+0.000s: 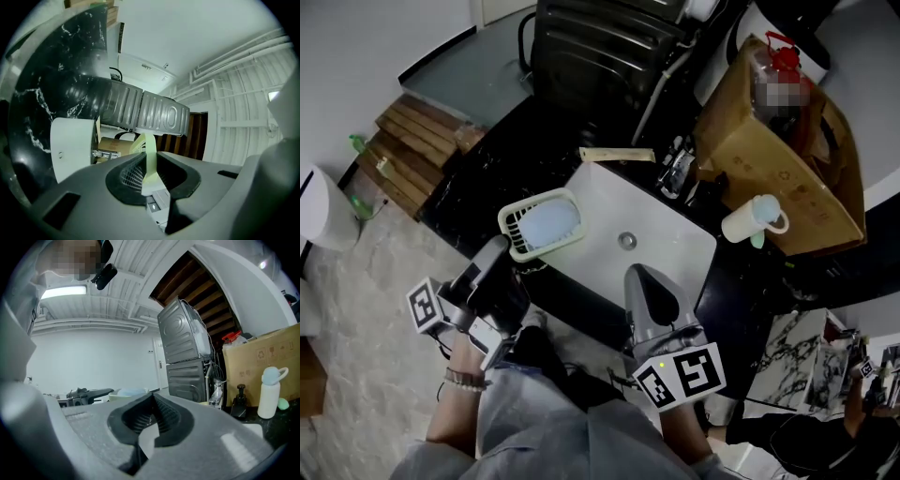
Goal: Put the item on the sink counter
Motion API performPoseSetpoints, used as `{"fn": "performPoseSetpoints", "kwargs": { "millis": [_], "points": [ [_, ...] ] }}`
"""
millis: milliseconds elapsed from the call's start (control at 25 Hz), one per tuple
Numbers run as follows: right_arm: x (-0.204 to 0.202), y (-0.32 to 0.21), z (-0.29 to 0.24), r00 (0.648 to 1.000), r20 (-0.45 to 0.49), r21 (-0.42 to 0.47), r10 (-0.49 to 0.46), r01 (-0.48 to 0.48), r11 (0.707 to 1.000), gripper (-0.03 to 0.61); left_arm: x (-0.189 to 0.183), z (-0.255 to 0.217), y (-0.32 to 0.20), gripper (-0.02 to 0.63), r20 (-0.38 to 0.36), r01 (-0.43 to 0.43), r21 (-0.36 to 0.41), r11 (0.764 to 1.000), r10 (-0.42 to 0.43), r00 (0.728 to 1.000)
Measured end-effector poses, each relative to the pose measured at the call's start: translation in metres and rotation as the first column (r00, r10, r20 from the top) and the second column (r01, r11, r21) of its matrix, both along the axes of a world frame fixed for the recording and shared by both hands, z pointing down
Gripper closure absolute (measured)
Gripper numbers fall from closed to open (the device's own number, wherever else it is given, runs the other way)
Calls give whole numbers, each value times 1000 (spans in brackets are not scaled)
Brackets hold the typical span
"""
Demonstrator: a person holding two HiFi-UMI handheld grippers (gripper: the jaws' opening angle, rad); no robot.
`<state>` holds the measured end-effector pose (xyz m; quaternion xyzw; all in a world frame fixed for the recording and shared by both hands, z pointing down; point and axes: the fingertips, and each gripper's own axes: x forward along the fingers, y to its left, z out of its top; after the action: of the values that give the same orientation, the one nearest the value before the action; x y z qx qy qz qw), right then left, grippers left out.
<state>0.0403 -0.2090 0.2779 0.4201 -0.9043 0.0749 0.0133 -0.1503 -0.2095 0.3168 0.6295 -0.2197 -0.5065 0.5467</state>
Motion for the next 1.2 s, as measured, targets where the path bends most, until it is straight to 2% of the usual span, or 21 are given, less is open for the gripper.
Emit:
{"fn": "performPoseSetpoints", "kwargs": {
  "millis": [200, 440, 760, 1200],
  "points": [
    [-18, -28, 3, 998, -13, -8, 56, -56, 998, 581, -26, 12, -35, 541, 12, -50, -29, 998, 50, 999],
    [-35, -59, 11, 992, -21, -18, 123, -123, 992, 581, -47, 35, -78, 541, 60, -134, -67, 989, 138, 989],
    [-57, -86, 28, 981, -42, -48, 188, -190, 981, 581, -70, 68, -125, 541, 54, -213, -109, 971, 219, 974],
    [-81, -110, 60, 975, -109, -102, 195, -206, 973, 581, -88, 103, -167, 541, 126, -310, -163, 937, 331, 935]
  ]
}}
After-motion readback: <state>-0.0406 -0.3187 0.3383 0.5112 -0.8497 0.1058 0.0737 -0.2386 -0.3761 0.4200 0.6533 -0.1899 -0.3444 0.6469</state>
